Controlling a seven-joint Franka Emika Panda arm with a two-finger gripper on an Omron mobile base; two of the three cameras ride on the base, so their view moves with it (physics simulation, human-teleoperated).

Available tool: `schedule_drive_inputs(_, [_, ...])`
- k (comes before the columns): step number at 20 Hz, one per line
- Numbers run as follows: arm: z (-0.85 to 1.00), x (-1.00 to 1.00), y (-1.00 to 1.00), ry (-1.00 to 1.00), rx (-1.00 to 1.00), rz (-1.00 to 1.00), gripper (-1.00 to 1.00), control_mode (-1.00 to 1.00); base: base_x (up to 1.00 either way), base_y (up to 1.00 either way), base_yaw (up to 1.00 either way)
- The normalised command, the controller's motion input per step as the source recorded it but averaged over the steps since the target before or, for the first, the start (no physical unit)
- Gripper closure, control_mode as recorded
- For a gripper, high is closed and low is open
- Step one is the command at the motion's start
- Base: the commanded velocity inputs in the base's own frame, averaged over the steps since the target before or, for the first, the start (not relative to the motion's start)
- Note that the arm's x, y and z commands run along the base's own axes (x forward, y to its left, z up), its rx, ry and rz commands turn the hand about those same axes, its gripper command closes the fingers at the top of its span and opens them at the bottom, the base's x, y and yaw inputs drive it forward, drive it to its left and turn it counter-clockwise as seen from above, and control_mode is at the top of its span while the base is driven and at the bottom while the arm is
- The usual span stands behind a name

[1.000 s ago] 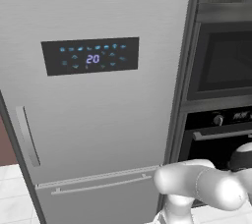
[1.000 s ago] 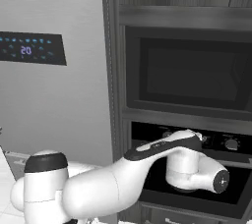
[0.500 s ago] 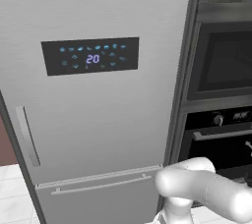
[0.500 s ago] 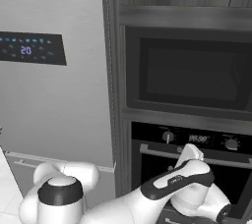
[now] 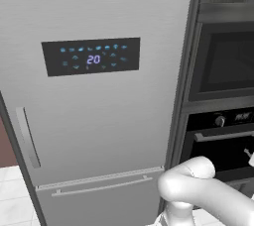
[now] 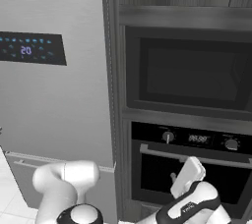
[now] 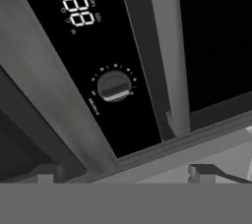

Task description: Take the fish from the oven and place it on the plate on the counter.

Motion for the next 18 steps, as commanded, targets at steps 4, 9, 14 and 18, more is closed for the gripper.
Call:
schedule_drive_inputs(4, [-0.16,0.16,-0.27,-0.01,0.0,0.0,-1.0,-1.0,0.0,0.0,0.0])
schedule_drive_inputs(9, [0.0,0.4,-0.23,0.0,0.0,0.0,-1.0,-1.0,0.0,0.0,0.0])
schedule_drive_inputs(14, [0.0,0.54,-0.02,0.01,-0.03,0.0,-1.0,-1.0,0.0,0.0,0.0])
schedule_drive_inputs(18, [-0.21,0.08,-0.06,0.0,0.0,-0.01,-1.0,-1.0,0.0,0.0,0.0])
